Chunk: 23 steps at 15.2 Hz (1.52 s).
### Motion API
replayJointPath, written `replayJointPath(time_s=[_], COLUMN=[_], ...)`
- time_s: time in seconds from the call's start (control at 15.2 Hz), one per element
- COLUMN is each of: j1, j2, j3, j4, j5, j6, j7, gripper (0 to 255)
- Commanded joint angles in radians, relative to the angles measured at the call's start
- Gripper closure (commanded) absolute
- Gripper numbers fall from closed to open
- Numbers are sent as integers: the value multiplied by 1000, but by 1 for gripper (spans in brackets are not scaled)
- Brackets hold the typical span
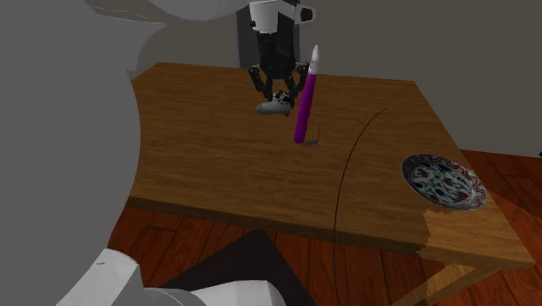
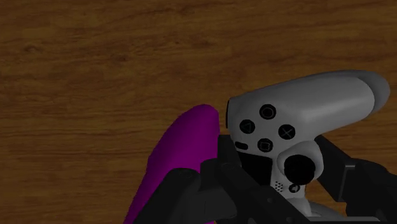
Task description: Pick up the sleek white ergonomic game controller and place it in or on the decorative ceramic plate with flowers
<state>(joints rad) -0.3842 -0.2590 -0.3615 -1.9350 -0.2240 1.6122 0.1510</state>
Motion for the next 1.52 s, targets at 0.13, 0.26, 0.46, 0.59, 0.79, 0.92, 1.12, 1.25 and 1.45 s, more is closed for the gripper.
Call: replayJointPath(time_s=[0.13, 0.26, 0.46, 0.59, 0.79, 0.92, 1.12, 1.25, 1.45], j1=[-38, -57, -85, -103, -127, -142, -163, -175, -190], j2=[-44, -59, -74, -78, -76, -69, -48, -26, 18], j3=[-51, -80, -125, -157, -208, -245, -303, -344, -413], j4=[-34, -43, -48, -46, -35, -22, 5, 28, 71], j5=[-36, -52, -76, -90, -106, -114, -119, -116, -100], j6=[8, 12, 20, 26, 36, 43, 57, 67, 83], j7=[-81, -124, -191, -237, -309, -359, -439, -494, -584], gripper=[255, 255, 255, 255, 255, 255, 255, 255, 255])
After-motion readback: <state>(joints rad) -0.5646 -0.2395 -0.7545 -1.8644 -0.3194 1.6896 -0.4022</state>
